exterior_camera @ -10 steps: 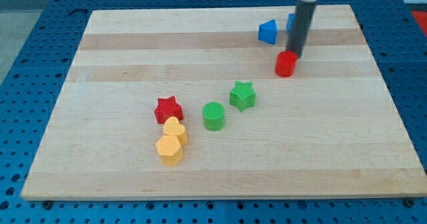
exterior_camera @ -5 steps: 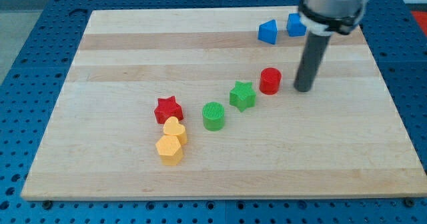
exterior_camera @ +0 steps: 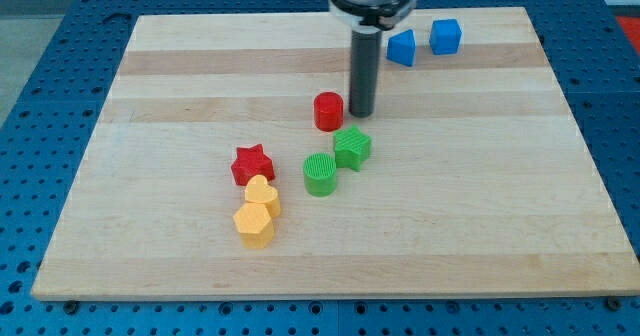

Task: Slide the red circle diagonally to the top left of the green circle

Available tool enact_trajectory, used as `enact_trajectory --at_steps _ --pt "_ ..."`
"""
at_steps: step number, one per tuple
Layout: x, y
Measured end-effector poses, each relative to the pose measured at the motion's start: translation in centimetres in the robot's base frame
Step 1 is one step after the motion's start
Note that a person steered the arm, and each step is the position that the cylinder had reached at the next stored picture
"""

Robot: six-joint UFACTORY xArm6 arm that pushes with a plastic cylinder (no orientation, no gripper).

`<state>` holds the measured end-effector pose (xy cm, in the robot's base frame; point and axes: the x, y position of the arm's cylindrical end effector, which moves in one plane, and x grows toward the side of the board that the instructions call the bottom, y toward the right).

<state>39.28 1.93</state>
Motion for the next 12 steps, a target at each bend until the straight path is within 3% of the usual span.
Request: enact_trajectory --at_steps 1,5,6,8,12 --pt "0.0 -3.9" --pt "-1.1 -10.4" --pt "0.3 -10.4" --pt "-2.8 -8.8" --pt "2.1 -10.2"
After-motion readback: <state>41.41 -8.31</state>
